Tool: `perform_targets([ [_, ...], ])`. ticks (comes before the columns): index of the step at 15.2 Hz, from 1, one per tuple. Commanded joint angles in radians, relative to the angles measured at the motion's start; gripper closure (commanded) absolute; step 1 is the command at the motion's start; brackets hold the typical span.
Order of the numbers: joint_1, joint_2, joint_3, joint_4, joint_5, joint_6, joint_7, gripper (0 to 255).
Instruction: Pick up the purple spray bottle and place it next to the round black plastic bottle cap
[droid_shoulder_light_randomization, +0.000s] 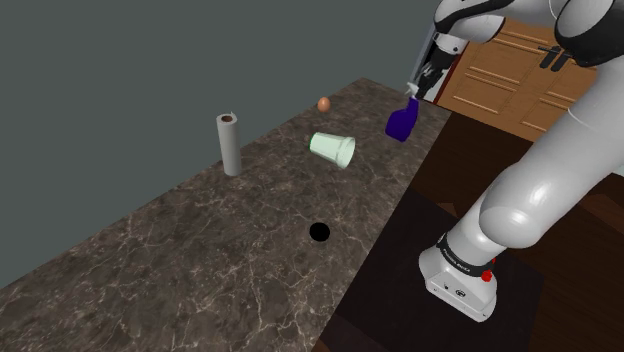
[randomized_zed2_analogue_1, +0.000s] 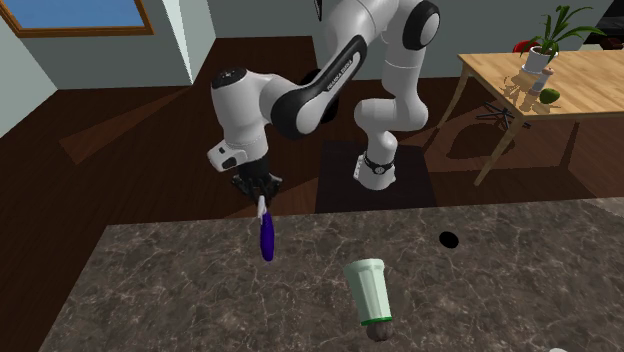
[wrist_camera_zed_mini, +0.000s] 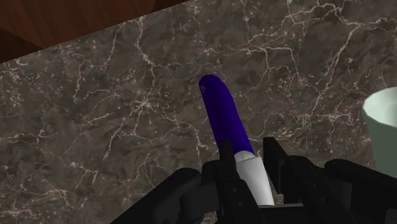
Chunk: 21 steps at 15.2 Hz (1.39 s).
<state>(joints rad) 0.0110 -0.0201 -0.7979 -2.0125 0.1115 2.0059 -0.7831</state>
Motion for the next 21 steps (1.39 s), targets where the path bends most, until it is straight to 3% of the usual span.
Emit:
perform_targets([
  [1, 0.001, -0.01, 0.001, 0.022, -0.009, -0.028, 0.009, 255],
  [21, 0.004, -0.036, 0.008, 0.269, -0.035, -0.291, 0.049, 255],
])
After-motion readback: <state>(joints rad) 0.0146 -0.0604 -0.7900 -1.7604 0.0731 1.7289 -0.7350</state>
